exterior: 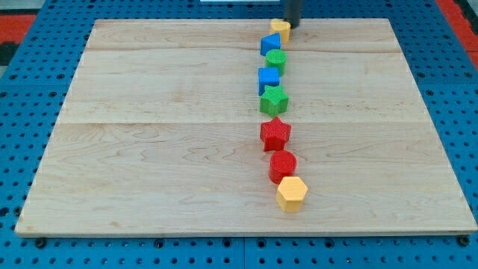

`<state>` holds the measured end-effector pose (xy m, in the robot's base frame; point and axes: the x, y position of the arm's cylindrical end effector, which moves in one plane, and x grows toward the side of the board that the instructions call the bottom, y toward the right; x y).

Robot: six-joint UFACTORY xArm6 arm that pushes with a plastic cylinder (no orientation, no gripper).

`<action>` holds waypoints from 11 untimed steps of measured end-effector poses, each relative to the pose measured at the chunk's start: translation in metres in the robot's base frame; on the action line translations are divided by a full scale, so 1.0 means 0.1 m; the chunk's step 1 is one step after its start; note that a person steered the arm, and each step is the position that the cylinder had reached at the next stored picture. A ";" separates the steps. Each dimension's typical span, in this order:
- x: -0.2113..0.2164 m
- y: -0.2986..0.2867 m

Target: Slide the yellow heart towards the center

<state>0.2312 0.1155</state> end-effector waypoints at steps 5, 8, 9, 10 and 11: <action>-0.39 -0.23; 0.14 -0.20; -0.23 -0.12; 0.10 0.17; 1.02 -0.01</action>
